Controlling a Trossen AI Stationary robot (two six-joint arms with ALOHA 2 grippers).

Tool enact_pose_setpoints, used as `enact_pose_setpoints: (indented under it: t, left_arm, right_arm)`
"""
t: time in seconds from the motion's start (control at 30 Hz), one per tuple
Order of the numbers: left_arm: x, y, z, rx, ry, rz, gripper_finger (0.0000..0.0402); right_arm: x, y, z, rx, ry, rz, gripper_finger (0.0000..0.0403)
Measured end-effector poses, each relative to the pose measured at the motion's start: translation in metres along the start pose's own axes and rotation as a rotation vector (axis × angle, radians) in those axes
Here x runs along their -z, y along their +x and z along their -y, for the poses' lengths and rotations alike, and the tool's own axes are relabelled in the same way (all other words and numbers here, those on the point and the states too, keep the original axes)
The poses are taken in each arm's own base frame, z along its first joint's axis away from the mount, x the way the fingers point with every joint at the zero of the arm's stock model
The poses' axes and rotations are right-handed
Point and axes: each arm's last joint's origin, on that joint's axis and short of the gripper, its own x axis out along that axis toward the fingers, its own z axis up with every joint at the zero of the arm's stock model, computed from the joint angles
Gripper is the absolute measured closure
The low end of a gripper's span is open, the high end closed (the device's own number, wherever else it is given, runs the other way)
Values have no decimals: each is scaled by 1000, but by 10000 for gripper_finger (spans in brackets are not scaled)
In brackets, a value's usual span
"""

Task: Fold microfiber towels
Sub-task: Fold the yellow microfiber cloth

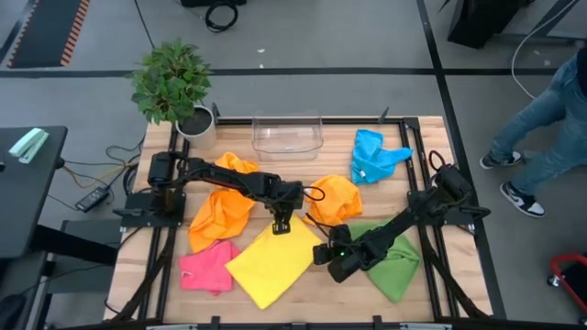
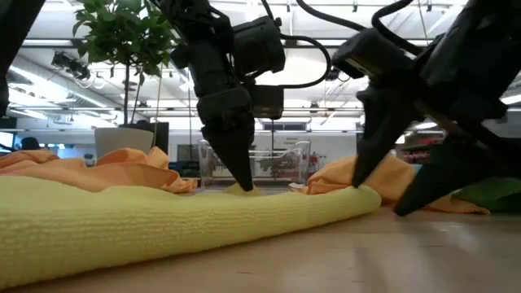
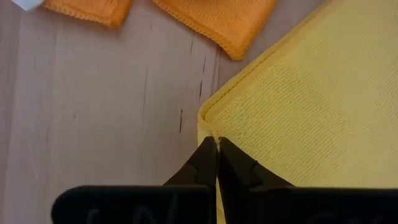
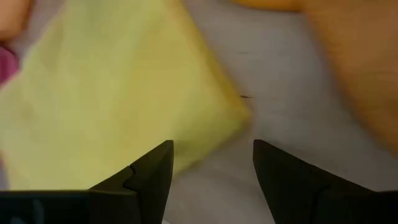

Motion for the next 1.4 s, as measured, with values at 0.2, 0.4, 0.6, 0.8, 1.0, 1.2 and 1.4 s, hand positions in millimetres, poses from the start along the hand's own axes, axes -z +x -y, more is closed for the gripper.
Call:
enact_pose_setpoints:
  t: [0.2, 0.4, 0.6, 0.8, 1.0, 1.2, 1.4]
  left_arm:
    - [0, 0, 0, 0, 4, -2, 395]
    - [0, 0, 0, 0, 3, -2, 388]
    - [0, 0, 0, 0, -2, 0, 394]
    - [-1, -8, 1, 2, -21, 11, 395]
    - [-10, -59, 8, 16, -38, 146, 395]
    - [-10, -125, 12, 8, -80, 316, 394]
    - [0, -188, 22, 49, -77, 498, 395]
  right_arm:
    - [-1, 3, -3, -31, 33, 36, 175]
    - [-2, 4, 1, -2, 43, 49, 239]
    - [-3, 5, 4, 27, -45, 62, 373]
    - [-7, -5, 2, 16, -156, 74, 396]
    - [-23, -46, -15, -82, -310, 90, 398]
    - [-51, -94, -29, -175, -535, 160, 399]
    - [-88, -140, -39, -275, -777, 282, 399]
